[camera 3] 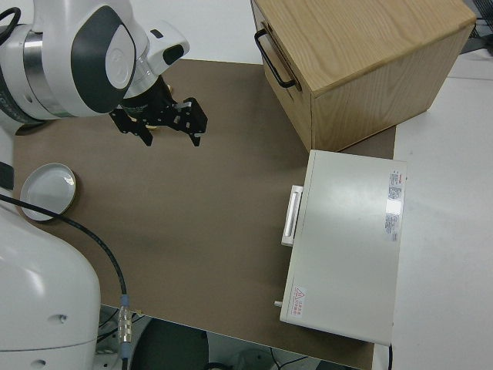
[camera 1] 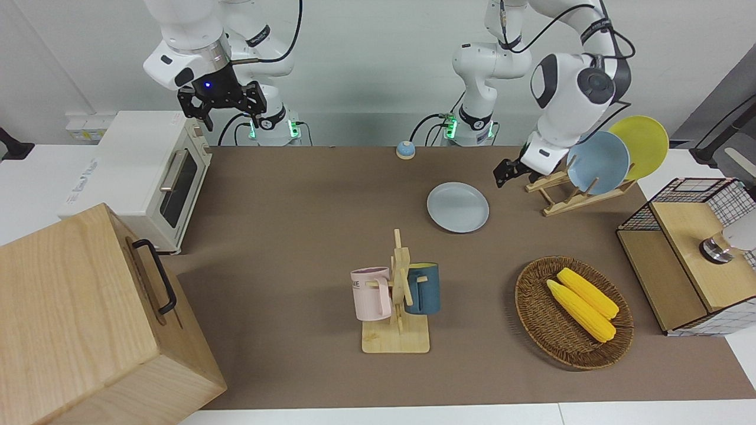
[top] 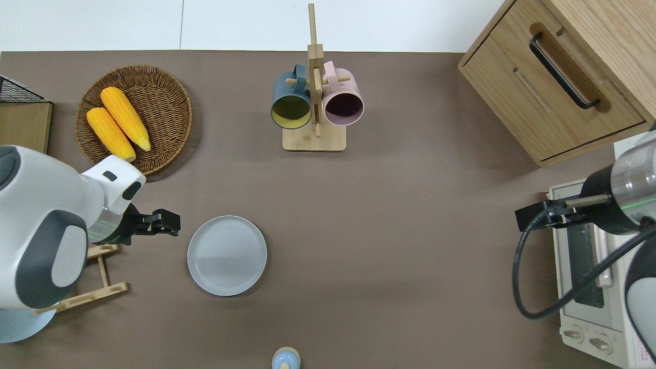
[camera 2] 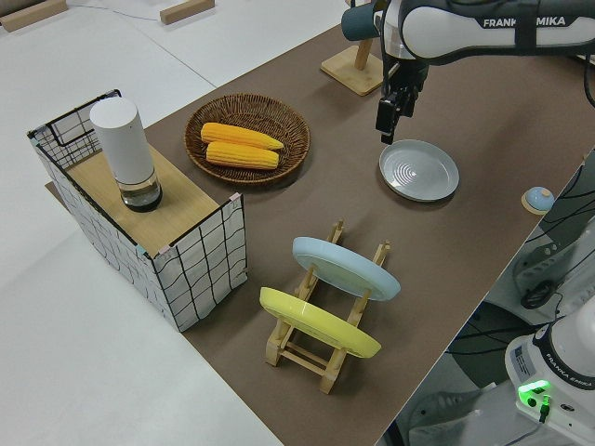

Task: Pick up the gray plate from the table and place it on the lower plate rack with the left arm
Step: 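Move the left gripper toward the edge of the gray plate, then close the left gripper on the near rim of the gray plate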

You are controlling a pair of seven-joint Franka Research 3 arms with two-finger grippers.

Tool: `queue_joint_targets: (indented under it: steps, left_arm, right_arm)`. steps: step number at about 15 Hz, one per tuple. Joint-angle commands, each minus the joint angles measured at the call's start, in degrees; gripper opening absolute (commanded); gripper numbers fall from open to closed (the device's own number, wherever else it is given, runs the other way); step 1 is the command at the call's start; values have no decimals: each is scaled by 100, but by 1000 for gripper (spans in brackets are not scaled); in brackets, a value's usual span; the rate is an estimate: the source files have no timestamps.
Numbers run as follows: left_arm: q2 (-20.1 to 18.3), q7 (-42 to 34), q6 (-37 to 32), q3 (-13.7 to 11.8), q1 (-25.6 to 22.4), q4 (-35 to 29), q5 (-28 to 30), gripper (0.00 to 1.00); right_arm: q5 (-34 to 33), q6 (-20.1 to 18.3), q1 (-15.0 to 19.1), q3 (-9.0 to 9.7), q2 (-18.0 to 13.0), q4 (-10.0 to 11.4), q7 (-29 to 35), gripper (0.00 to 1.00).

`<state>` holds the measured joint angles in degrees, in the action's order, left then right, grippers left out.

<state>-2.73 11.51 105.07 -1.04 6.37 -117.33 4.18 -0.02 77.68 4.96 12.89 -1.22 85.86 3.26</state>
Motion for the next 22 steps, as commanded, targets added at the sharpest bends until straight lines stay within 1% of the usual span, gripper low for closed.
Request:
queue_joint_targets:
  steps: [1, 3, 4, 7, 9, 10, 12, 13, 14, 15, 16, 17, 18, 19, 22]
  left_arm:
    - [159, 36, 451, 95, 75, -430, 153, 993]
    - [255, 36, 1073, 113, 83, -938, 328, 993]
    - [282, 36, 1216, 113, 75, -1063, 338, 993]
    - [343, -17, 1279, 113, 74, -1239, 329, 989]
    - [492, -96, 1322, 113, 57, -1310, 277, 989]
    - [493, -88, 1340, 113, 48, -1319, 276, 989]
    - [668, -87, 1375, 113, 57, -1363, 276, 985]
    - [756, -87, 1428, 113, 48, -1363, 276, 939]
    - [774, -79, 1445, 113, 48, -1354, 294, 858]
    - [826, -70, 1454, 113, 65, -1363, 303, 714]
    - [870, -53, 1463, 113, 66, -1354, 312, 524]
    - [871, -44, 1481, 113, 66, -1363, 320, 293]
    - [871, -35, 1472, 113, 66, -1363, 338, 110]
    - [871, -35, 1481, 113, 66, -1354, 338, 1]
    - [853, -26, 1455, 113, 22, -1328, 373, 0]
  right_arm:
    - [20, -87, 84, 38, -27, -35, -19, 990]
    - [20, -87, 85, 38, -27, -35, -19, 990]
    - [20, -87, 76, 38, -27, -35, -19, 987]
    - [20, -87, 76, 38, -27, -35, -19, 987]
    - [20, -87, 76, 38, -27, -35, -19, 987]
    - [20, -87, 84, 38, -27, -35, -19, 987]
    - [20, -87, 84, 38, -27, -35, -19, 987]
    - [20, -87, 76, 38, -27, -35, -19, 987]
    - [20, -87, 84, 38, -27, -35, -19, 990]
    - [20, -87, 85, 38, -27, -35, -19, 990]
    - [20, -87, 85, 38, -27, -35, -19, 987]
    - [20, -87, 76, 38, -27, -35, -19, 987]
    - [20, -87, 84, 38, -27, -35, -19, 987]
    - [20, -87, 85, 38, -27, -35, -19, 987]
    - [20, -87, 85, 38, -27, -35, -19, 990]
